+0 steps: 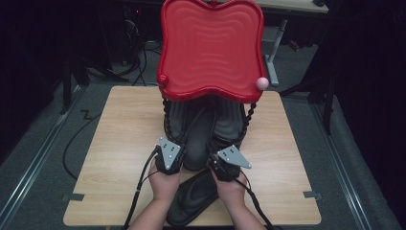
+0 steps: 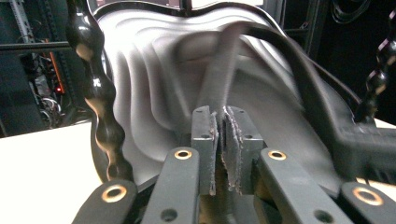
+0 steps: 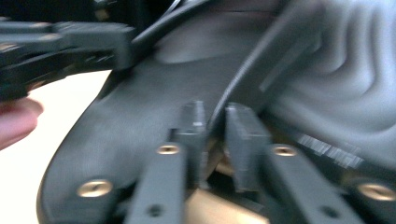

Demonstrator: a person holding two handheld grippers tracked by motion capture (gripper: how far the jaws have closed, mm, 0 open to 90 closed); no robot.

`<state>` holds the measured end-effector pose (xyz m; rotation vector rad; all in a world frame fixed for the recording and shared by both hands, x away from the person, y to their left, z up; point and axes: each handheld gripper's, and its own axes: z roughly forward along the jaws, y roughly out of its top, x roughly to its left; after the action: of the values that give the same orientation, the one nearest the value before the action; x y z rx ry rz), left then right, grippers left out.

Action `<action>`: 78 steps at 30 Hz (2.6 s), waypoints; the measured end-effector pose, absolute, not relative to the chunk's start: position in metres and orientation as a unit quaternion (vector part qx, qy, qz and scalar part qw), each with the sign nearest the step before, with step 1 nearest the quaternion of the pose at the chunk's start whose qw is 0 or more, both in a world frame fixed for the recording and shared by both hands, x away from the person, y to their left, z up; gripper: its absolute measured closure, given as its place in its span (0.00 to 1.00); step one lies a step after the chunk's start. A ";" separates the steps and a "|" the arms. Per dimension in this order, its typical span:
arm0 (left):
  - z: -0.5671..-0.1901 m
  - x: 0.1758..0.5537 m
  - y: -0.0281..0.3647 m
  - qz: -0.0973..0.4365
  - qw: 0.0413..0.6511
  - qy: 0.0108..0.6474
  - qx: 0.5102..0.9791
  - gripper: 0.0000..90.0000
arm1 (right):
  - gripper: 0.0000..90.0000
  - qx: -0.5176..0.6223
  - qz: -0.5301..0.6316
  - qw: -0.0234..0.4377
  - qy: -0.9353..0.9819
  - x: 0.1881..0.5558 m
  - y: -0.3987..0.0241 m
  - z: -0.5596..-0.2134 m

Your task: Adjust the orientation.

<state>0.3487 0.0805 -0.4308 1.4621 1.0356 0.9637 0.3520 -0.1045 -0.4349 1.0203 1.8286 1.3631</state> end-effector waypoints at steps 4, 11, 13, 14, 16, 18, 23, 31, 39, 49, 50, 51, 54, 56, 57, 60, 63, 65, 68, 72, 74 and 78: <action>-0.426 0.357 0.079 0.396 0.525 0.427 0.621 0.88 | 0.96 0.409 0.495 0.348 0.683 0.369 -0.097 -0.420; -0.445 0.303 0.075 0.397 0.552 0.360 0.638 0.90 | 0.96 0.422 0.490 0.359 0.673 0.377 -0.090 -0.413; -0.453 0.288 0.069 0.387 0.553 0.338 0.656 0.97 | 0.96 0.428 0.493 0.353 0.670 0.377 -0.089 -0.414; -0.456 0.283 0.066 0.381 0.555 0.329 0.662 1.00 | 0.96 0.429 0.493 0.352 0.670 0.377 -0.088 -0.415; -0.459 0.277 0.059 0.378 0.553 0.311 0.674 1.00 | 0.96 0.431 0.497 0.346 0.669 0.378 -0.087 -0.415; -0.460 0.279 0.056 0.364 0.557 0.315 0.677 1.00 | 0.96 0.432 0.497 0.344 0.668 0.379 -0.086 -0.414; -0.463 0.292 0.046 0.350 0.532 0.325 0.699 1.00 | 0.96 0.437 0.501 0.334 0.668 0.383 -0.085 -0.412; -0.469 0.312 0.050 0.376 0.509 0.331 0.700 1.00 | 0.94 0.451 0.509 0.322 0.659 0.389 -0.085 -0.408; -0.465 0.330 0.062 0.402 0.527 0.349 0.663 1.00 | 0.72 0.440 0.542 0.299 0.651 0.379 -0.100 -0.411; -0.463 0.349 0.066 0.421 0.532 0.363 0.638 1.00 | 0.70 0.418 0.550 0.271 0.670 0.332 -0.143 -0.444; -0.463 0.350 0.066 0.422 0.531 0.364 0.638 1.00 | 0.70 0.418 0.549 0.270 0.671 0.328 -0.147 -0.448; -0.464 0.352 0.066 0.423 0.529 0.366 0.638 1.00 | 0.70 0.417 0.547 0.270 0.674 0.325 -0.150 -0.451; -0.464 0.352 0.065 0.428 0.526 0.364 0.639 1.00 | 0.68 0.412 0.541 0.275 0.680 0.320 -0.155 -0.459; -0.462 0.351 0.066 0.427 0.531 0.366 0.634 1.00 | 0.66 0.410 0.539 0.277 0.681 0.321 -0.156 -0.458; -0.461 0.349 0.067 0.427 0.536 0.367 0.630 1.00 | 0.65 0.410 0.540 0.278 0.680 0.322 -0.155 -0.457; -0.460 0.341 0.069 0.432 0.554 0.356 0.616 1.00 | 0.61 0.400 0.539 0.291 0.682 0.331 -0.149 -0.451; -0.461 0.334 0.073 0.435 0.565 0.352 0.606 0.97 | 0.59 0.390 0.535 0.311 0.682 0.346 -0.138 -0.441; -0.463 0.334 0.078 0.437 0.562 0.357 0.605 0.96 | 0.59 0.388 0.532 0.320 0.681 0.360 -0.128 -0.433; -0.467 0.338 0.085 0.431 0.559 0.373 0.602 0.96 | 0.62 0.390 0.533 0.330 0.674 0.381 -0.112 -0.418; -0.469 0.342 0.087 0.432 0.558 0.369 0.605 0.97 | 0.69 0.380 0.531 0.340 0.676 0.410 -0.086 -0.400; -0.467 0.343 0.086 0.430 0.567 0.365 0.600 0.98 | 0.72 0.379 0.527 0.342 0.679 0.421 -0.075 -0.394; -0.464 0.347 0.079 0.430 0.570 0.359 0.601 0.98 | 0.74 0.382 0.511 0.352 0.685 0.442 -0.060 -0.387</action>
<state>0.3470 0.0789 -0.4638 1.4115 0.8418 1.0098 0.4422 -0.0597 -0.3868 0.9885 1.7721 1.3235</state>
